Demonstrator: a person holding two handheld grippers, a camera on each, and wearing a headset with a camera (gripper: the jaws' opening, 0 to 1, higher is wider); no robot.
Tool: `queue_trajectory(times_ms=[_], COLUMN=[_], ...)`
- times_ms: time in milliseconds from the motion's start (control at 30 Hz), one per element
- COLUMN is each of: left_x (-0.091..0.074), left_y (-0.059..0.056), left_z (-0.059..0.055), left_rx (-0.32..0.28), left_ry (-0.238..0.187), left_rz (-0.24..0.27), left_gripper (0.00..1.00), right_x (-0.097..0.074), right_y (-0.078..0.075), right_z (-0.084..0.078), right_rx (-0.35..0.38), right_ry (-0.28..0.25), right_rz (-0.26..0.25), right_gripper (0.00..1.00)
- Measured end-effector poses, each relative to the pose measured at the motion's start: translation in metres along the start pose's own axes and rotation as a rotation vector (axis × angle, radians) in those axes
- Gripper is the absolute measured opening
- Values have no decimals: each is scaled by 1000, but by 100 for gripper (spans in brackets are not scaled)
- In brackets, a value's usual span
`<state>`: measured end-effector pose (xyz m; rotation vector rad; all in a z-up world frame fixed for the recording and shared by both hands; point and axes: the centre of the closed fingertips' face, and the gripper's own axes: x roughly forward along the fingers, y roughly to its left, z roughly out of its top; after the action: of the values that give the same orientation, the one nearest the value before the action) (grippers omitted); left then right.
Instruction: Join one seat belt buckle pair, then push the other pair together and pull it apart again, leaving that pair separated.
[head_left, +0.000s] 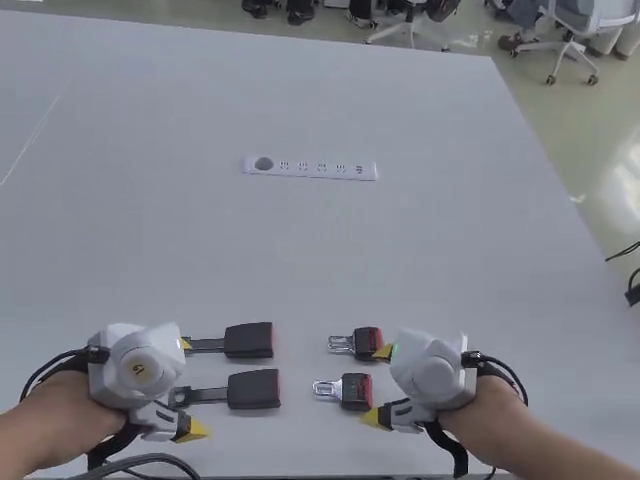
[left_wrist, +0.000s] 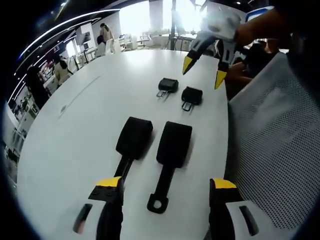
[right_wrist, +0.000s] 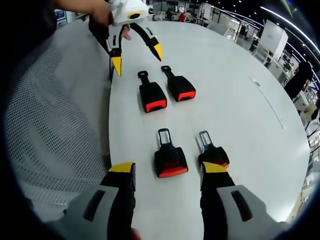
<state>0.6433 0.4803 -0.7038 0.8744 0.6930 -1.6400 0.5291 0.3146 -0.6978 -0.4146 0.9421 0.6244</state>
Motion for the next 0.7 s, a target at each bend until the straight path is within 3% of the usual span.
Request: queue_trajectory(times_ms=[200, 333, 500, 700], left_x=[13, 21, 33, 40], left_y=[-3, -2, -7, -10], left_z=[9, 11, 13, 17], left_rx=[55, 111, 120, 134], left_ry=[4, 38, 41, 35], left_rz=[-25, -26, -61, -87], left_gripper=[67, 65, 62, 54], right_x=[8, 15, 24, 30], right_y=[-4, -5, 0, -4], right_z=[0, 1, -3, -4], right_rx=[-6, -4, 3, -18], right_ry=[11, 11, 32, 46], right_rz=[20, 31, 70, 82], right_gripper=[47, 45, 38, 39])
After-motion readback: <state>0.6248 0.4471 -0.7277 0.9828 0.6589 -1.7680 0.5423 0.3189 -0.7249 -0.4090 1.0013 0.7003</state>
